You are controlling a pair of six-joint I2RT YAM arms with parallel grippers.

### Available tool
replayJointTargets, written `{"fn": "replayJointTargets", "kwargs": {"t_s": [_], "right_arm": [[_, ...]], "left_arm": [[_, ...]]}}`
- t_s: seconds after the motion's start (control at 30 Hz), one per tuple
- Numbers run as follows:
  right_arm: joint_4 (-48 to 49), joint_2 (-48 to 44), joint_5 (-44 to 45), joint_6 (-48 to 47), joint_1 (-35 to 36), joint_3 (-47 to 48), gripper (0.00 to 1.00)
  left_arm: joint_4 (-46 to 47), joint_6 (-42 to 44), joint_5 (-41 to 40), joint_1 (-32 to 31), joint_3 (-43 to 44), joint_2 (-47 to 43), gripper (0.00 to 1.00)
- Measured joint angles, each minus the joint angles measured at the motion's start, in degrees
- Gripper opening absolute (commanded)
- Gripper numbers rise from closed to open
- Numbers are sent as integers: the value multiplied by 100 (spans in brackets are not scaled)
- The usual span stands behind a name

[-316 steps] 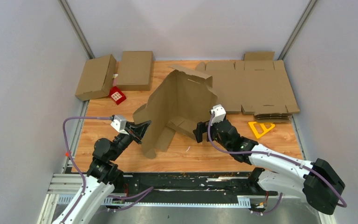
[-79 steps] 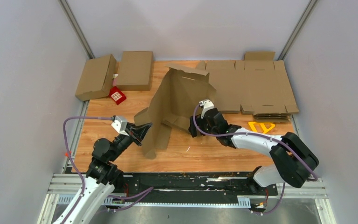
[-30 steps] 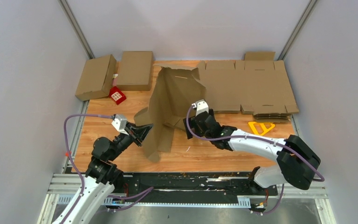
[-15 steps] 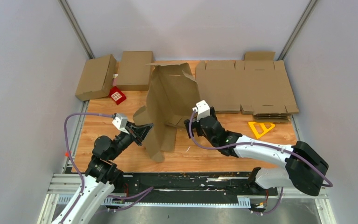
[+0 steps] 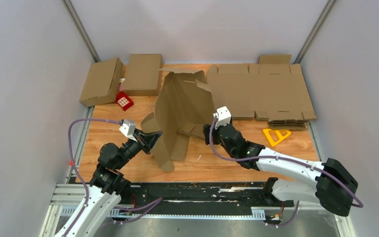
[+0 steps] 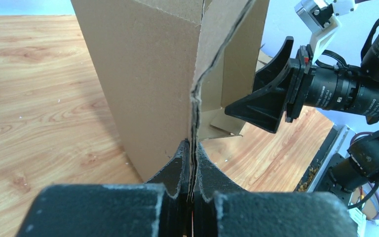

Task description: Fold the paper box

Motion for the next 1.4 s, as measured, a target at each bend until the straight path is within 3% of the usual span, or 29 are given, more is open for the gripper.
{"fn": "replayJointTargets", "kwargs": {"t_s": [0.07,0.2,0.43,0.8,1.07,1.27,1.4], "right_arm": [[0,-31,-7,52,0,-9,59],[-2,116,-42,92,0,-7,57],[-2,507,-184,92,0,-4,61],[269,879,-251,223,-173,24,58],[780,1239,-791,625,-225,17,58],[785,1296,-839,739,-229,9,73],[586,632,-780,730,-238,-142,84]], "left_arm": [[-2,-2,0,0,0,9,3],[0,-2,2,0,0,22,3],[13,17,46,0,11,63,3],[63,17,155,0,11,107,3],[243,-52,382,0,11,240,3],[125,-31,407,0,63,216,3],[20,-24,396,0,122,201,3]]}}
